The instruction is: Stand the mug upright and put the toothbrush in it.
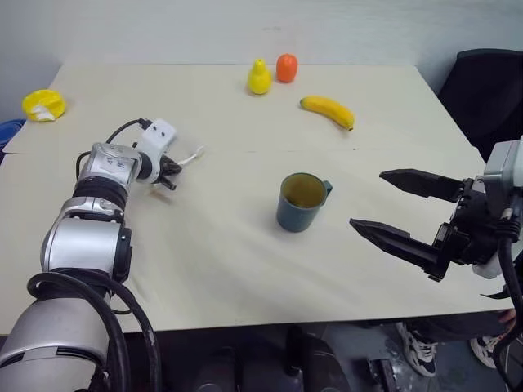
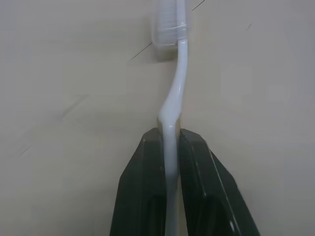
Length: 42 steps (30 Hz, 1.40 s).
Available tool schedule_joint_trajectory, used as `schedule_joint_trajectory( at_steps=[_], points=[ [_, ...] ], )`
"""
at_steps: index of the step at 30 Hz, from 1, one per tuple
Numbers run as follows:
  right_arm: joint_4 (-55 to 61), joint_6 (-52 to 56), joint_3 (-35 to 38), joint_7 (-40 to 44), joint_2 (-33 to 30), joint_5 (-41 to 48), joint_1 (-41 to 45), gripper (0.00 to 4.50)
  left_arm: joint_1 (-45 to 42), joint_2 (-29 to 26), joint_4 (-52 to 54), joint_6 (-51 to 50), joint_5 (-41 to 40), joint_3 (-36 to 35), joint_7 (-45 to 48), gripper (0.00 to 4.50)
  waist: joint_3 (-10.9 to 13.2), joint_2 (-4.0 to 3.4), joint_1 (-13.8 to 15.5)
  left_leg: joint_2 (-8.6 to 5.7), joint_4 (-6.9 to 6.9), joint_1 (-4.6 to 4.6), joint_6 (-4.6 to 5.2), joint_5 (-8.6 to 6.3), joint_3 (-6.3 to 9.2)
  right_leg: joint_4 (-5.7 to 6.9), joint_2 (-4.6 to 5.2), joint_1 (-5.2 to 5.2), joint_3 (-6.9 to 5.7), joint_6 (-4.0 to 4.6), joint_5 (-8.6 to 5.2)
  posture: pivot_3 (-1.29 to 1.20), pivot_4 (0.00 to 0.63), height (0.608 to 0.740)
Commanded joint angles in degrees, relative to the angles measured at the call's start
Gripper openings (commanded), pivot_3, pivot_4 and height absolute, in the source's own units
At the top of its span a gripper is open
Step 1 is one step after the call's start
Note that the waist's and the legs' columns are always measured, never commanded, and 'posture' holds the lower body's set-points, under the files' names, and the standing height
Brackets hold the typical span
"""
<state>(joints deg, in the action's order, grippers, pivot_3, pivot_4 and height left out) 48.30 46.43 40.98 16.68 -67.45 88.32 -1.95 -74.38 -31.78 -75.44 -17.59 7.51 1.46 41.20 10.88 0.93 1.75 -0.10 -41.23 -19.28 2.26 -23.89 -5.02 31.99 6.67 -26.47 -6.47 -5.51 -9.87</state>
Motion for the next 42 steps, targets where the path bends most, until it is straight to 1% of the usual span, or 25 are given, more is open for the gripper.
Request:
schedule_joint_trajectory(
  at_steps=[1,4,6,9,10,12,14,16,19,23,25,31,34,36,37,42],
  points=[
    [0.5,0.4,5.1,-0.6,1.9,4.1,-3.4,4.50,-5.3,1.3,2.5,-3.0,-7.2,-6.6,3.7,0.12,0.0,0.08,0.6,-0.01,-0.03,-0.05,0.00,0.00,0.02,0.00,0.00,0.00,-0.04,0.00,0.00,0.00,0.150,0.740],
    [1.9,0.9,8.5,-1.4,2.9,3.7,-7.0,4.50,-8.2,3.0,4.9,-5.2,-13.5,-12.0,8.2,0.12,0.1,0.11,1.2,-0.13,-0.10,-0.10,0.02,-0.01,0.00,-0.01,0.00,-0.01,-0.02,-0.05,0.03,0.00,0.150,0.740],
    [2.8,0.8,10.1,-1.9,3.9,2.7,-9.2,4.50,-9.2,4.2,7.9,-7.2,-17.9,-14.9,13.2,0.12,0.0,0.12,1.2,-0.14,-0.10,-0.09,0.02,-0.02,0.00,-0.01,0.00,0.00,-0.02,-0.05,0.03,0.00,0.150,0.740],
    [3.8,0.4,12.5,-2.7,6.5,1.4,-13.2,4.50,-7.5,7.5,18.8,-13.0,-24.4,-16.3,19.8,0.12,0.0,0.12,1.2,-0.18,-0.08,-0.03,-0.01,-0.03,-0.08,-0.02,-0.04,0.02,-0.01,-0.05,0.03,0.00,0.150,0.740],
    [4.4,0.1,13.2,-3.3,7.6,1.3,-14.7,4.50,-5.2,9.5,24.6,-13.6,-26.3,-15.9,20.9,0.12,0.0,0.10,1.2,-0.18,-0.09,-0.02,-0.01,-0.03,-0.08,-0.01,-0.04,0.04,-0.01,-0.05,0.03,0.00,0.150,0.740],
    [5.9,-1.1,14.4,-4.8,9.7,2.0,-17.3,4.50,-1.5,14.2,35.3,-17.5,-32.1,-16.8,20.2,0.12,0.0,0.09,1.2,-0.16,-0.09,0.06,-0.03,-0.04,-0.11,-0.01,-0.07,0.09,0.05,-0.05,0.03,0.00,0.150,0.740],
    [7.2,-1.9,15.4,-5.4,10.9,2.0,-19.3,4.50,1.0,18.3,42.2,-22.3,-37.0,-18.5,17.0,0.12,0.0,0.09,1.1,-0.12,-0.15,0.06,-0.04,-0.04,-0.11,0.02,-0.07,0.14,0.13,-0.06,0.03,0.00,0.150,0.740],
    [8.1,-2.6,16.3,-5.6,11.8,1.2,-21.4,4.50,4.1,21.8,47.8,-21.7,-38.9,-17.7,15.2,0.12,0.0,0.10,1.0,-0.09,-0.23,0.05,-0.05,-0.03,-0.10,0.01,-0.09,0.14,0.23,-0.10,0.10,0.00,0.150,0.740],
    [9.2,-4.1,17.5,-6.1,13.2,0.7,-24.1,4.50,8.2,26.2,52.9,-19.7,-39.5,-15.1,13.0,0.12,0.0,0.10,0.7,-0.08,-0.17,0.10,-0.07,-0.02,-0.11,-0.01,-0.16,0.32,0.46,-0.10,0.16,0.00,0.150,0.740],
    [10.4,-6.1,18.5,-6.5,14.3,0.4,-26.9,4.50,14.2,29.0,55.0,-12.7,-35.7,-8.9,14.3,0.12,0.0,0.08,0.8,0.10,-0.13,0.51,-0.07,-0.03,-0.07,-0.14,-0.18,0.75,0.50,-0.06,0.22,0.00,0.150,0.740],
    [10.6,-7.1,18.9,-6.8,14.8,0.3,-28.0,4.50,16.2,30.0,53.5,-7.6,-33.7,-7.1,13.8,0.12,0.0,0.08,0.8,0.16,-0.07,0.77,0.00,-0.07,0.07,-0.26,-0.17,0.98,0.54,-0.05,0.21,0.00,0.150,0.740],
    [10.7,-9.7,19.7,-7.4,14.7,0.9,-30.3,4.50,20.1,33.9,46.7,6.9,-29.0,-4.5,10.7,0.12,0.0,0.08,1.2,0.15,-0.08,0.71,0.25,-0.18,0.06,-0.36,-0.12,0.97,0.57,-0.08,0.25,0.00,0.150,0.740],
    [10.5,-10.5,19.8,-7.6,14.2,1.2,-30.8,4.50,21.5,34.6,45.0,9.2,-28.2,-3.6,10.2,0.12,0.0,0.08,1.3,0.15,-0.06,0.68,0.41,-0.30,0.06,-0.43,-0.12,0.97,0.53,-0.09,0.25,0.00,0.150,0.740],
    [10.2,-10.7,19.8,-7.2,13.9,1.1,-31.1,4.50,22.3,34.4,44.8,9.2,-28.4,-3.4,10.3,0.84,0.0,0.08,1.3,0.15,-0.06,0.63,0.49,-0.36,0.06,-0.50,-0.12,0.94,0.50,-0.10,0.26,0.00,0.150,0.740],
    [9.9,-10.7,19.7,-6.8,13.7,0.8,-31.1,4.50,22.9,33.9,45.3,7.9,-29.1,-3.4,10.9,1.05,0.0,0.08,1.3,0.14,-0.07,0.62,0.55,-0.41,0.05,-0.52,-0.11,0.94,0.50,-0.10,0.26,0.00,0.150,0.740],
    [7.5,-10.0,19.1,-4.0,13.5,-0.9,-30.9,4.50,24.1,29.5,51.2,1.5,-32.6,-4.4,13.0,2.59,0.0,0.08,1.2,0.12,-0.08,0.60,0.65,-0.51,0.00,-0.61,-0.10,0.93,0.50,-0.10,0.26,0.00,0.150,0.740]
  ],
)
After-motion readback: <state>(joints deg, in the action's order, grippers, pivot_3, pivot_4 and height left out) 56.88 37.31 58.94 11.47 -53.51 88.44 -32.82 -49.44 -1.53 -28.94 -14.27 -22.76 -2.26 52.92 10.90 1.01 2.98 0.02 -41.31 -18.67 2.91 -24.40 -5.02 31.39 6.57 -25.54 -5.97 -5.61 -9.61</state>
